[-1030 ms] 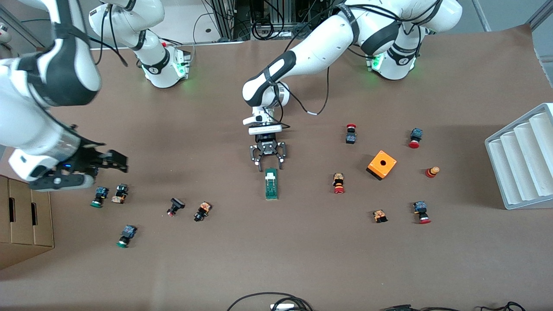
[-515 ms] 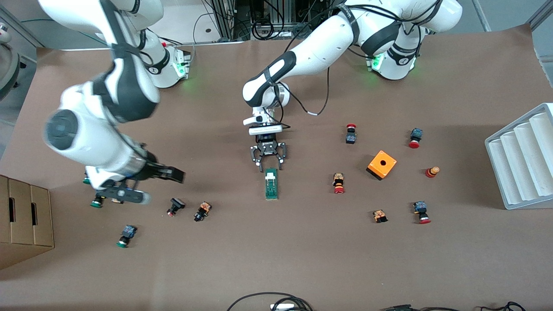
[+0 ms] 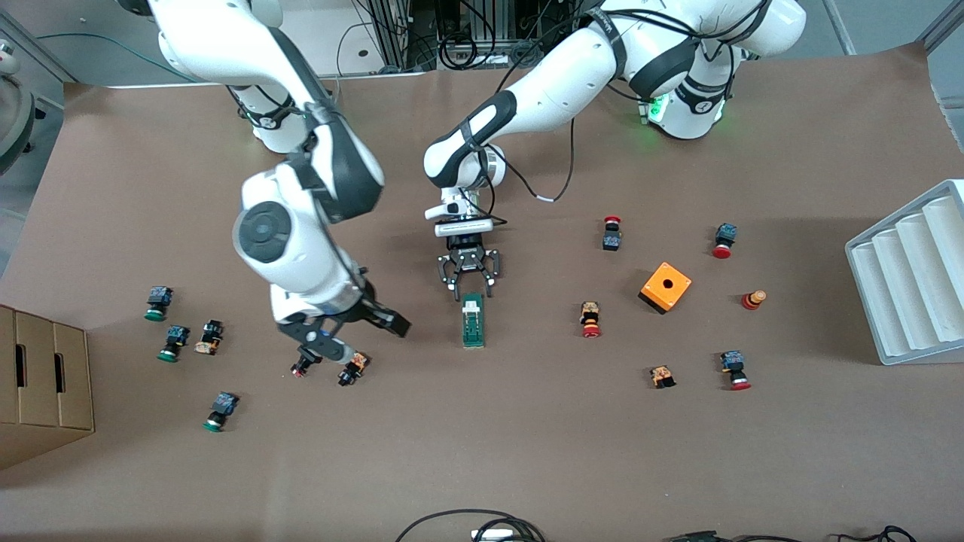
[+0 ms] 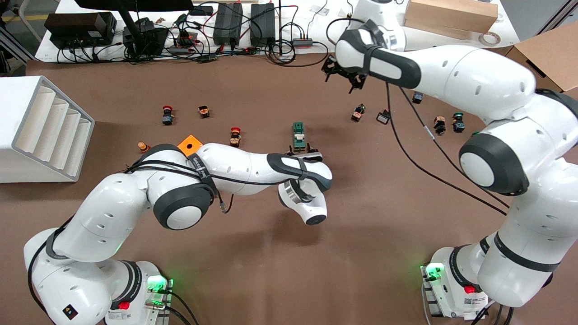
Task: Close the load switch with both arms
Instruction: 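Reach the right gripper toward the white switch handle, then grasp the white handle with the right gripper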
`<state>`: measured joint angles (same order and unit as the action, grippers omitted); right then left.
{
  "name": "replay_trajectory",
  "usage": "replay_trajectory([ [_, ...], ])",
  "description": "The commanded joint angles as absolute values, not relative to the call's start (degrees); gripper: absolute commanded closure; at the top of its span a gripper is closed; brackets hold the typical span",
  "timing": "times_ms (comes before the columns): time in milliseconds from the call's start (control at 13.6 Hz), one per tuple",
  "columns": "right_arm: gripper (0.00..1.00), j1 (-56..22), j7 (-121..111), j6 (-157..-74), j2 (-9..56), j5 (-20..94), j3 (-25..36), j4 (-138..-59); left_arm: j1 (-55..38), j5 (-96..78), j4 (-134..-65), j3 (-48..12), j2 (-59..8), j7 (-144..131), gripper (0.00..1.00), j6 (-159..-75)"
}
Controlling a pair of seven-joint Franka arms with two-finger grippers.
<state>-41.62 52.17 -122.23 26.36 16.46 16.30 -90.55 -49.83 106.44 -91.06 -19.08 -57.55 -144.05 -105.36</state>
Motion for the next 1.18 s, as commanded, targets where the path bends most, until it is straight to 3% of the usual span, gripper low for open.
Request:
replay_trajectory([
  [0, 0.0, -43.9, 58.8, -124.3, 31.9, 19.2, 17.0, -85.6, -49.9, 106.6, -90.3, -19.2, -58.1, -144.8, 0.3, -104.4],
  [515, 0.01, -49.0, 77.9, -131.8, 38.2, 20.1, 17.2, -84.1, -49.9, 106.4, -90.4, -19.2, -58.1, -144.8, 0.35, -104.4],
  [736, 0.14, -50.2, 80.5, -133.9, 39.5, 22.5, 17.2, -84.7, -49.9, 106.4, -90.4, -19.2, -58.2, -144.8, 0.38, -104.4],
  [1104, 0.21, -52.2, 81.2, -136.5, 39.0, 28.5, 17.6, -89.7, -49.9, 106.7, -90.4, -19.2, -58.2, -148.0, 0.41, -104.5],
])
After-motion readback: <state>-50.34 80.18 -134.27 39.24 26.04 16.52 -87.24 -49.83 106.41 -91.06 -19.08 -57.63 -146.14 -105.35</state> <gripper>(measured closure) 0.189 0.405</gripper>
